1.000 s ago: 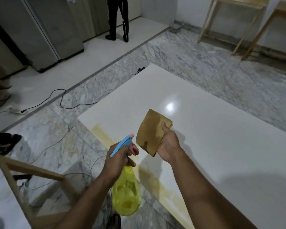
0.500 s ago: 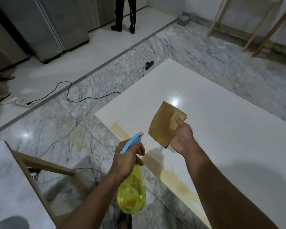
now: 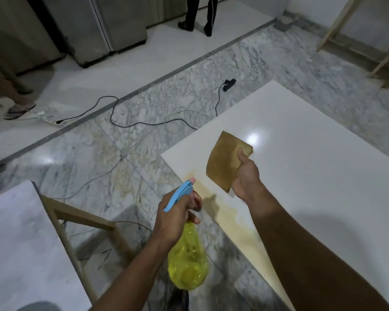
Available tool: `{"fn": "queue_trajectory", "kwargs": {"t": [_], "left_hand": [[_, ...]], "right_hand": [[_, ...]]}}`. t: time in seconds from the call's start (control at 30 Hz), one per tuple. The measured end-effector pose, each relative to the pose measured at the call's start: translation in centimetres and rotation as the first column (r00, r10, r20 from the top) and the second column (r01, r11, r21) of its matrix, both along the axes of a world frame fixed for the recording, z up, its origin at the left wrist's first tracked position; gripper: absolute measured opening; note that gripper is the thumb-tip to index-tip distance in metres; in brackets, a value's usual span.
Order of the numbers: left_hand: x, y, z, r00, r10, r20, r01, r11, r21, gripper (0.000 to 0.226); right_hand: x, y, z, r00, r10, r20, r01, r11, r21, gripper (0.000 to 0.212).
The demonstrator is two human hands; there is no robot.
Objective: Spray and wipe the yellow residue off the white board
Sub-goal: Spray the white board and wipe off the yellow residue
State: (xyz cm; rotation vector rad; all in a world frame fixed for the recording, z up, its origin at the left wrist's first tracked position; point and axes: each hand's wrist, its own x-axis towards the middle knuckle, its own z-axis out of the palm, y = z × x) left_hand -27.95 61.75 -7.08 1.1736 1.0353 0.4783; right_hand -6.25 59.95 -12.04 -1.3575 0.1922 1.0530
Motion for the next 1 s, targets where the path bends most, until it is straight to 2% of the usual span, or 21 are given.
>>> {"fn": "queue_trajectory", "kwargs": {"t": [0.1, 0.13, 0.2, 0.27, 0.33, 0.4, 0.47, 0.5, 0.57, 0.63, 0.73, 0.8, 1.0], "left_hand": [[-1.4, 2.1, -0.3, 0.999, 0.038, 0.029, -0.039, 0.999, 0.005, 0.033], [-1.8, 2.8, -0.5, 0.998, 0.052, 0.035, -0.052, 0.999, 0.003, 0.031], [-2.7, 4.1, -1.0, 0.997, 0.068, 0.038, -0.069, 0.998, 0.01, 0.026], [-3.4, 5.1, -1.5, 0.995, 0.093, 0.043, -0.094, 0.995, 0.013, 0.022], [-4.1, 6.1, -1.8, 0.993, 0.102, 0.057, -0.104, 0.994, 0.029, 0.02], [-4.7, 6.8, -2.0, 0.993, 0.112, 0.047, -0.114, 0.992, 0.051, 0.019], [-5.3, 7.2, -2.3, 0.993, 0.114, 0.017, -0.115, 0.992, 0.053, 0.021], [-5.5, 7.3, -2.5, 0.993, 0.115, 0.004, -0.115, 0.992, 0.055, 0.022], [-5.8, 7.5, -2.7, 0.993, 0.118, -0.002, -0.118, 0.992, 0.05, 0.021], [-5.7, 7.5, -2.7, 0.992, 0.124, 0.007, -0.125, 0.992, 0.033, 0.02], [-5.5, 7.5, -2.4, 0.992, 0.122, 0.014, -0.122, 0.992, 0.02, 0.02], [-5.4, 7.3, -2.4, 0.993, 0.12, 0.007, -0.12, 0.993, 0.018, 0.021], [-4.9, 6.4, -2.2, 0.996, 0.083, -0.032, -0.082, 0.996, 0.02, 0.023]], "right_hand": [[0.2, 5.4, -0.1, 0.973, 0.13, 0.189, -0.111, 0.988, -0.105, 0.066], [0.1, 7.3, -0.3, 0.935, 0.203, 0.29, -0.171, 0.976, -0.134, 0.064], [-0.2, 10.5, -0.9, 0.79, 0.35, 0.503, -0.275, 0.936, -0.22, 0.057], [-0.6, 13.1, -2.8, 0.58, 0.496, 0.646, -0.341, 0.868, -0.361, 0.056], [-0.6, 15.3, -6.5, 0.318, 0.637, 0.702, -0.41, 0.76, -0.504, 0.064], [-1.6, 16.8, -9.5, 0.033, 0.771, 0.636, -0.427, 0.586, -0.689, 0.064], [-3.9, 16.6, -11.0, -0.209, 0.829, 0.519, -0.395, 0.414, -0.82, 0.057], [-5.2, 16.0, -11.6, -0.313, 0.817, 0.484, -0.361, 0.369, -0.857, 0.057], [-6.7, 14.3, -12.6, -0.471, 0.771, 0.429, -0.264, 0.34, -0.902, 0.062], [-6.7, 12.9, -13.2, -0.54, 0.735, 0.41, -0.228, 0.341, -0.912, 0.069], [-6.1, 11.5, -13.0, -0.617, 0.69, 0.378, -0.217, 0.312, -0.925, 0.069], [-5.7, 10.3, -13.1, -0.658, 0.648, 0.384, -0.217, 0.326, -0.92, 0.069], [-5.0, 5.2, -13.5, -0.682, 0.604, 0.411, -0.237, 0.349, -0.906, 0.069]]}}
